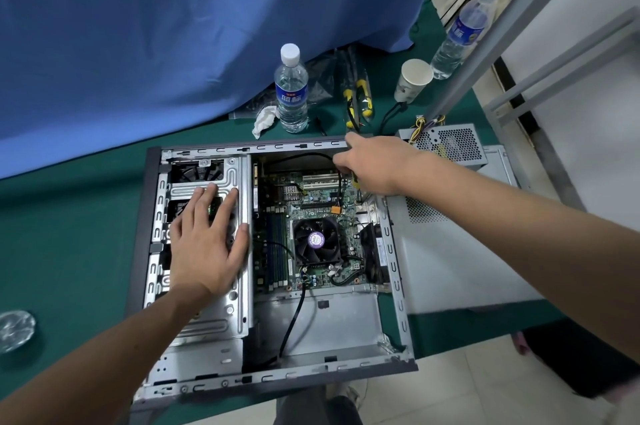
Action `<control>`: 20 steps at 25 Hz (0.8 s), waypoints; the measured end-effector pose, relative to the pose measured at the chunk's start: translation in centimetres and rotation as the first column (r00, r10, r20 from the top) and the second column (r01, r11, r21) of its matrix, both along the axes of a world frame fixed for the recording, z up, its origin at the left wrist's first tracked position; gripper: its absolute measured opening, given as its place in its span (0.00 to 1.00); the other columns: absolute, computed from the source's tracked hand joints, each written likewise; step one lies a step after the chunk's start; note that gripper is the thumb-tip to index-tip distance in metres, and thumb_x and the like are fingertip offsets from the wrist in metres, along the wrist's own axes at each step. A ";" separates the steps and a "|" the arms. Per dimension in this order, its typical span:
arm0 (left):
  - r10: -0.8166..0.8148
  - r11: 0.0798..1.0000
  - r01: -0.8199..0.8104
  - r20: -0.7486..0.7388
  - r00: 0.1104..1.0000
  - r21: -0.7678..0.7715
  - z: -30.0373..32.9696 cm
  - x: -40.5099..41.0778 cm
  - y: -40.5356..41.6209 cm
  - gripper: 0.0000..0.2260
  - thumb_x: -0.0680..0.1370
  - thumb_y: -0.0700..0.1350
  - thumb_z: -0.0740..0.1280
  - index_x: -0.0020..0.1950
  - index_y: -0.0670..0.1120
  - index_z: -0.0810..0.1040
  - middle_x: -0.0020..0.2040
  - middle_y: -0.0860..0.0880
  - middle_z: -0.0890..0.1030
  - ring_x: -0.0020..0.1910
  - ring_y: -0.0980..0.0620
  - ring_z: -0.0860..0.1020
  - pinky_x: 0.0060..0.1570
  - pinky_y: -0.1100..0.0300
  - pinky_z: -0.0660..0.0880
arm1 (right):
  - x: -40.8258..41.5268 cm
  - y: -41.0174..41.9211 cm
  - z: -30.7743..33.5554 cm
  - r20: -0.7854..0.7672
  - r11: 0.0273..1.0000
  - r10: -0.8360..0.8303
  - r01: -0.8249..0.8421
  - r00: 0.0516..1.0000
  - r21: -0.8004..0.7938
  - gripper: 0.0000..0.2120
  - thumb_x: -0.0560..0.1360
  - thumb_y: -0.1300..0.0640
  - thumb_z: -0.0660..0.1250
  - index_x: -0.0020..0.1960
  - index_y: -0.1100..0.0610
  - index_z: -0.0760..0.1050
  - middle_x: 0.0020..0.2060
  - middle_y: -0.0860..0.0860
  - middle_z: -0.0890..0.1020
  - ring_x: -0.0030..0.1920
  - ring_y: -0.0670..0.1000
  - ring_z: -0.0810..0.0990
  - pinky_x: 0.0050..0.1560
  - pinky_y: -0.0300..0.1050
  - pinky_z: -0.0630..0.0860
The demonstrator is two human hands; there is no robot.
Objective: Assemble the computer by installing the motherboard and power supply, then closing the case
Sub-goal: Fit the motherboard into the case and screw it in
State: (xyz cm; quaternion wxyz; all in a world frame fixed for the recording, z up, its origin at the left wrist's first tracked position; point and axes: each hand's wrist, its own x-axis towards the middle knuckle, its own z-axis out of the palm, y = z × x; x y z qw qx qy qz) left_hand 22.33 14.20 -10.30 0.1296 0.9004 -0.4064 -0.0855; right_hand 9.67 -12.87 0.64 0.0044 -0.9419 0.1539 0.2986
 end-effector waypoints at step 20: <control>-0.006 1.000 0.006 0.007 1.000 -0.003 -0.4 0.2 0.1 0.28 0.79 0.63 0.49 0.78 0.55 0.62 0.78 0.46 0.59 0.78 0.46 0.54 0.72 0.39 0.56 | -1.0 1.3 -0.8 0.081 1.000 -0.012 0.014 0.997 -0.025 0.24 0.75 0.70 0.61 0.68 0.56 0.65 0.64 0.60 0.66 0.38 0.56 0.76 0.32 0.49 0.72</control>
